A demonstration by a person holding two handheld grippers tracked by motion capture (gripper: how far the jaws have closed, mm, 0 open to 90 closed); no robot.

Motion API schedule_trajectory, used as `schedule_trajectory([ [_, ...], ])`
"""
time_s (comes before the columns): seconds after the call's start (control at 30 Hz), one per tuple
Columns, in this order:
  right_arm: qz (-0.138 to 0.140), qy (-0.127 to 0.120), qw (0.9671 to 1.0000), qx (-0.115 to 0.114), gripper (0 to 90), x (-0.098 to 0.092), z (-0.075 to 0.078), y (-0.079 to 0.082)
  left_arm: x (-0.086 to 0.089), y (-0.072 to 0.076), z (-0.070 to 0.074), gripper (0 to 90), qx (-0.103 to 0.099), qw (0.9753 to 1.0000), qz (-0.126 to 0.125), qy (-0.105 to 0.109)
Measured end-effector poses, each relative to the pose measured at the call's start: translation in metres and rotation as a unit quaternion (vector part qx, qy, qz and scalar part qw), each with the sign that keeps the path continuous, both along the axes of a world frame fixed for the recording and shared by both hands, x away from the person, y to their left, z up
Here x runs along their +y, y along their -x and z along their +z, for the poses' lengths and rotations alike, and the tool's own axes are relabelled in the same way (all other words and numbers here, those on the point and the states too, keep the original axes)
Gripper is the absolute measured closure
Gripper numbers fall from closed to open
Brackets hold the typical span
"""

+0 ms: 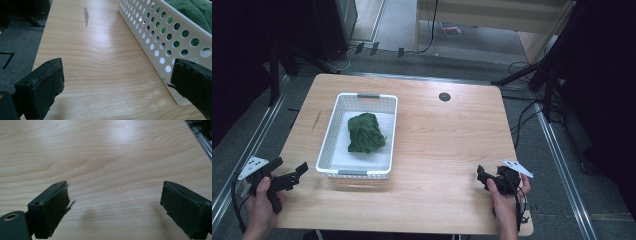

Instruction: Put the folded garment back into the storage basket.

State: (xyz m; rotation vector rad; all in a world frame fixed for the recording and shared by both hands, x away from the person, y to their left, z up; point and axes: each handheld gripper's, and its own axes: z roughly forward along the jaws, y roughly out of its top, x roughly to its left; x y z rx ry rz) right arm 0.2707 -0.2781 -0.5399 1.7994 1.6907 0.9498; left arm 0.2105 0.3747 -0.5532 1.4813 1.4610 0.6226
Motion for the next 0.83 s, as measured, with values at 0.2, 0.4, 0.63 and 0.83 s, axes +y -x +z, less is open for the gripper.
schedule_trajectory([
  [0.2, -0.009, 0.000, 0.9999, -0.012, 8.7, -0.018, -0.001, 0.014, 0.000, 0.000, 0.000, 0.0, 0.000, 1.0000, 0.000, 0.000],
  [0.4, -0.039, -0.045, 0.9976, -0.035, 8.7, -0.032, -0.001, 0.025, 0.000, 0.000, 0.000, 0.0, 0.002, 1.0000, 0.001, 0.000],
  [0.63, -0.049, -0.061, 0.9960, -0.042, 8.7, -0.031, -0.003, 0.025, 0.000, 0.000, 0.000, 0.0, 0.002, 1.0000, 0.001, 0.001],
  [0.83, -0.053, -0.050, 0.9961, -0.049, 13.9, -0.029, -0.003, 0.025, 0.001, 0.000, 0.000, 0.0, 0.001, 1.0000, 0.003, 0.003],
])
